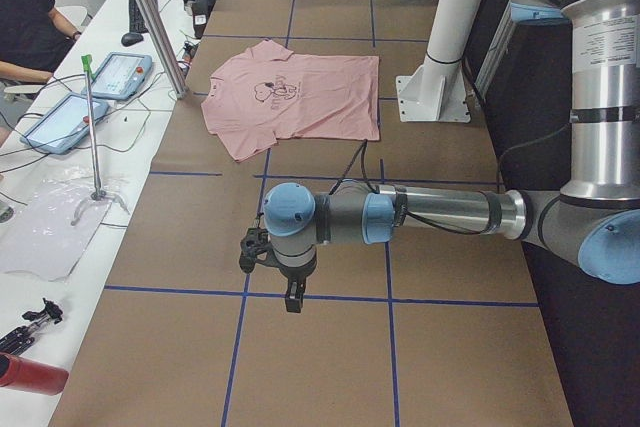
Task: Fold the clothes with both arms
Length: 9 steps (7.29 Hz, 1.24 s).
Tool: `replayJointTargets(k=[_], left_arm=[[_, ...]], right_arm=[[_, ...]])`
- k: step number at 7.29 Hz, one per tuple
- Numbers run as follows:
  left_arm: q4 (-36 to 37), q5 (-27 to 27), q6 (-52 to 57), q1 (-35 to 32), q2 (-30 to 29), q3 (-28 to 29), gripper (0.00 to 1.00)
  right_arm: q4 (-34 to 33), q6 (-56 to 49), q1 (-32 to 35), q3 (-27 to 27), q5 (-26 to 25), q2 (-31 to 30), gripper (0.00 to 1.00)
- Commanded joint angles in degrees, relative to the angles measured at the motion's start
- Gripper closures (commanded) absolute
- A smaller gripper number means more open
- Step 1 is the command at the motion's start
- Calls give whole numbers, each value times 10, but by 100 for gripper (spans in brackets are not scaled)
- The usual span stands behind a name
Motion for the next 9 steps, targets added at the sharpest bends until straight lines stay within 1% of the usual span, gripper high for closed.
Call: replayJointTargets(k=[1,3,5,6,7,9], left_arm=[[-16,0,8,-1,9,-8,0],[-17,-1,8,-3,12,-10,0],[-16,-1,2,-4,15,-20,0],[-13,1,2,-4,15,-23,0],[-12,2,2,-4,17,-24,0],[-12,0,6,-3,17,-24,0]], right_arm=[[-1,0,0,1,7,-1,0],[0,1,1,1,14,-5,0],[0,2,1,1,36,-10,0],[6,3,0,2,36,-9,0],[37,7,0,1,37,-12,0],[76,7,-7,-1,38,-13,0]])
